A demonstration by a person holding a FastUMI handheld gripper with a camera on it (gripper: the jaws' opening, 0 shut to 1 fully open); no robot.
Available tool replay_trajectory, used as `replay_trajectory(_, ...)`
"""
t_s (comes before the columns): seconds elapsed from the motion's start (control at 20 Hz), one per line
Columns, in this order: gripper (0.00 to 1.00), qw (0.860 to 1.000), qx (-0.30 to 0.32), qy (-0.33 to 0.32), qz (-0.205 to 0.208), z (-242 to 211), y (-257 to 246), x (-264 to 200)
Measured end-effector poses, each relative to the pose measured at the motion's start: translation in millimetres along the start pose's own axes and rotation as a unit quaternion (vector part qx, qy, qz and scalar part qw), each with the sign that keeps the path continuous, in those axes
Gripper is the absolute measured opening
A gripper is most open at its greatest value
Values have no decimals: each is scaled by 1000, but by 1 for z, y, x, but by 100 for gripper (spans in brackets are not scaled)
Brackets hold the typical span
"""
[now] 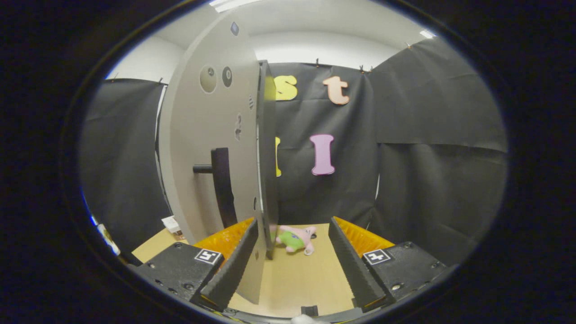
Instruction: Open the shoe cabinet door, grab the shoes and put them into the shoe cabinet, then close the shoe cabinet door.
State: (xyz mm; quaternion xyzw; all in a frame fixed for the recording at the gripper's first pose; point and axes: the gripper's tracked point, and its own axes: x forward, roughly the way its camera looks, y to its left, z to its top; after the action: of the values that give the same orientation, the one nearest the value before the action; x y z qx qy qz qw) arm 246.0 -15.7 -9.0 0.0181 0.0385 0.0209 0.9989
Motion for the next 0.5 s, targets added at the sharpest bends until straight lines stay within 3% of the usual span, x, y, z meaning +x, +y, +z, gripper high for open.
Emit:
replay_trajectory(0.2, 97, 999, -10, -2, 34, 5, 17, 6)
replay_trajectory(0.5, 93, 999, -19, 7, 45, 4, 62, 7)
